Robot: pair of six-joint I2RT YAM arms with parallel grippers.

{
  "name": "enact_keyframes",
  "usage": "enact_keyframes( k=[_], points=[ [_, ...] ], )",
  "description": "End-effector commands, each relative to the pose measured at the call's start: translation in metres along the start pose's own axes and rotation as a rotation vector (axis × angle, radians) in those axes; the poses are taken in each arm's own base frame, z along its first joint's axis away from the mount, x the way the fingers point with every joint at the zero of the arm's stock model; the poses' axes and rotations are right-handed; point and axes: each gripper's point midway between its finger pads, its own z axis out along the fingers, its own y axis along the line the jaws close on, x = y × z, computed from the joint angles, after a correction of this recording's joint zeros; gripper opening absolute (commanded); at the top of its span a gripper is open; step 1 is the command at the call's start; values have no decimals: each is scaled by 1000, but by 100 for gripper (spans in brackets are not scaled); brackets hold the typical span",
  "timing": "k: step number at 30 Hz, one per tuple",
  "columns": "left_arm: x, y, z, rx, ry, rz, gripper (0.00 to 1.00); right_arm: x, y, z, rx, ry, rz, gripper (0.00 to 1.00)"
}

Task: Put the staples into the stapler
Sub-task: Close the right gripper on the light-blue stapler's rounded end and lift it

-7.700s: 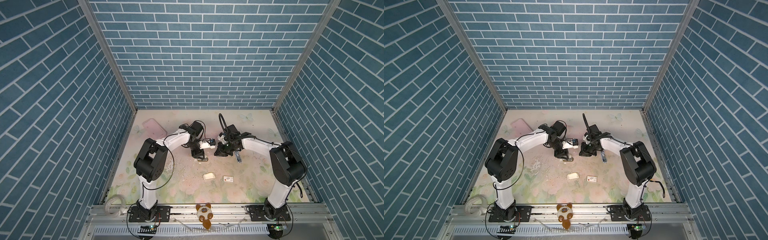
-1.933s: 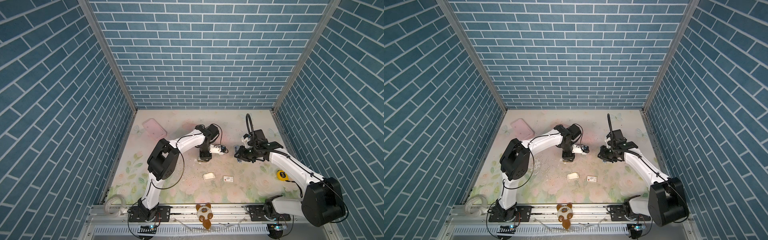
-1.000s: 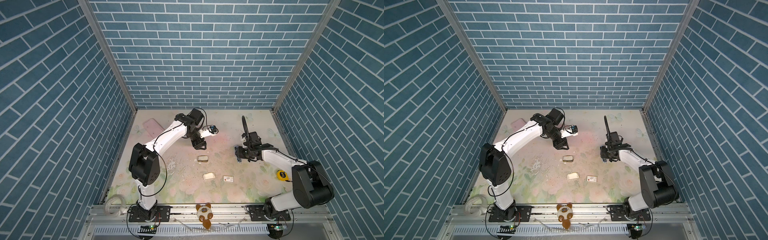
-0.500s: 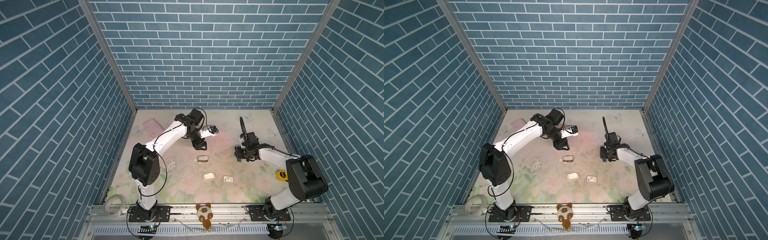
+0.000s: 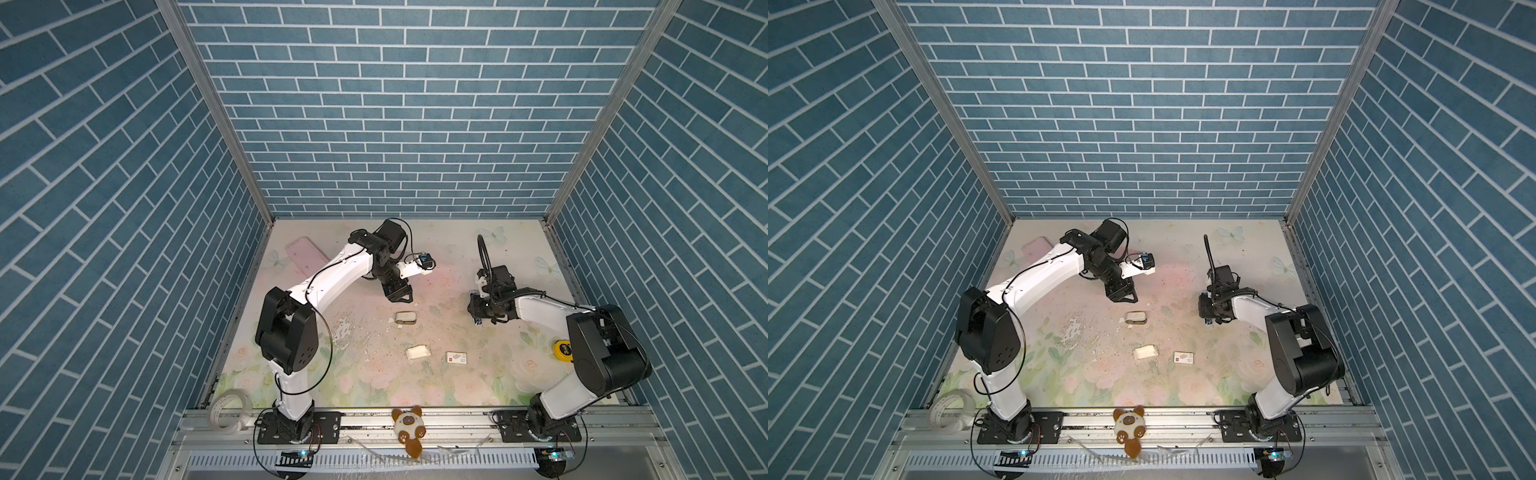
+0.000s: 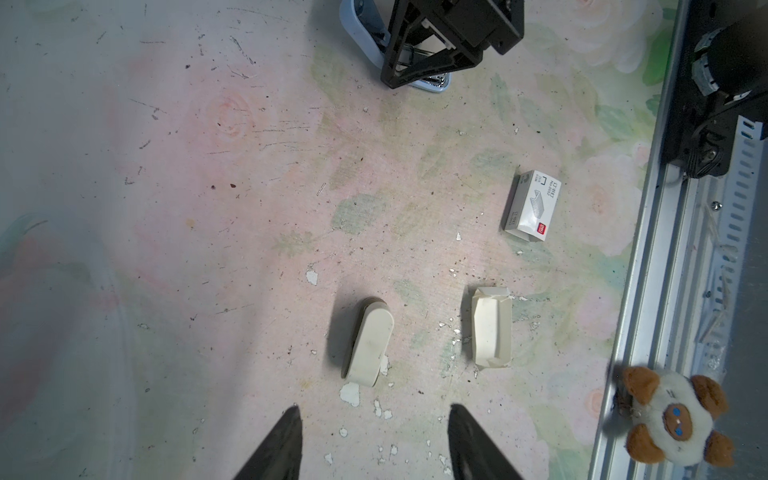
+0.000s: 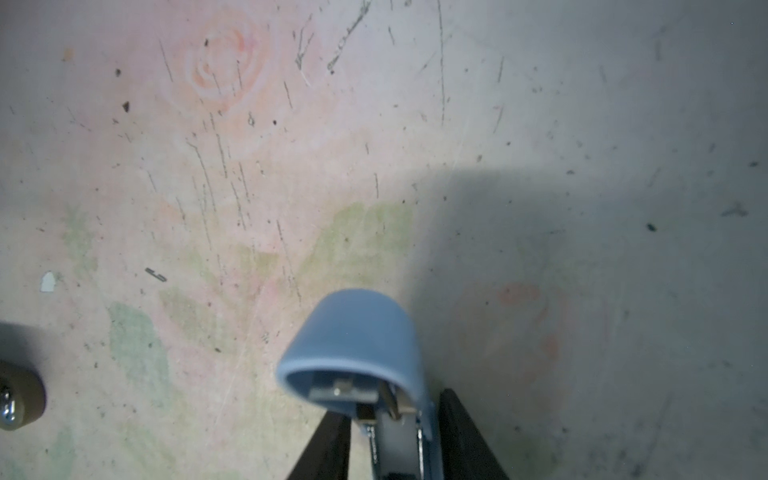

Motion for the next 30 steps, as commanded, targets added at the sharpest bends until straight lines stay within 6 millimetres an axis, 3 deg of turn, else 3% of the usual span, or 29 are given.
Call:
enact_keyframes(
  k=[1,6,17,30],
  points=[
    [1,-5,-10,-5,-13,0,58,7,-1,4,0,22,-36,34],
    [4,-6,-11,-12,-13,1,58,6,3,4,-17,36,-57,29],
    [5,-6,-14,-19,-23,-2,57,6,21,9,-59,59,-129,27],
    [9,-4,-15,-23,-28,-10,57,29,69,14,-127,113,-342,32]
  ],
)
